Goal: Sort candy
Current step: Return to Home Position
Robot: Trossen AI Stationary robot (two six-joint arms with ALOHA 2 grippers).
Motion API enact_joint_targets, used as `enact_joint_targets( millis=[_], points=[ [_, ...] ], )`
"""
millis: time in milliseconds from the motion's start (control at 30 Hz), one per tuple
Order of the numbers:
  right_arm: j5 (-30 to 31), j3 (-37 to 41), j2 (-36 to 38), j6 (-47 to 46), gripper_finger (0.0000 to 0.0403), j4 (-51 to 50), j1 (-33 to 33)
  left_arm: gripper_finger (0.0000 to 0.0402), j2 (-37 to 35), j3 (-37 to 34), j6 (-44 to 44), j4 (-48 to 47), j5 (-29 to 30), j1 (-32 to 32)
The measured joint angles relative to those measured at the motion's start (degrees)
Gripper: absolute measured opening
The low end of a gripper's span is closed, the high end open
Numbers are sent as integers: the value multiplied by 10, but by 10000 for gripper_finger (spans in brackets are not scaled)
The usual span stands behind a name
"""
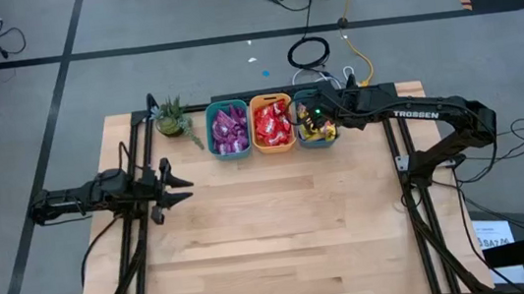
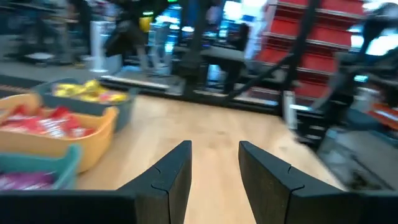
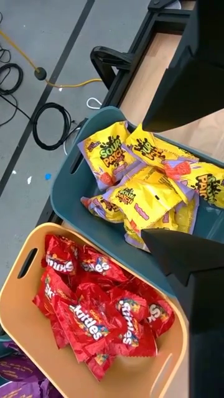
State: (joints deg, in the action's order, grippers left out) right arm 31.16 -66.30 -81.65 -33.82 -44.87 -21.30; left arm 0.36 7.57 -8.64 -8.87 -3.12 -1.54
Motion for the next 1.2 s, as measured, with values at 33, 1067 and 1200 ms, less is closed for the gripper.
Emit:
enact_joint_targets(
  millis=[33, 1067, 1200],
  points=[
    [0, 0, 0, 0, 261, 0, 0, 142, 0, -7, 0, 3, 17, 0],
    [-218, 323, 132, 179, 261, 497, 135, 142, 11, -72, 46, 101, 68, 1],
    [-220, 478, 213, 143, 261, 681, 154, 142, 11, -72, 45, 101, 68, 1]
  ],
)
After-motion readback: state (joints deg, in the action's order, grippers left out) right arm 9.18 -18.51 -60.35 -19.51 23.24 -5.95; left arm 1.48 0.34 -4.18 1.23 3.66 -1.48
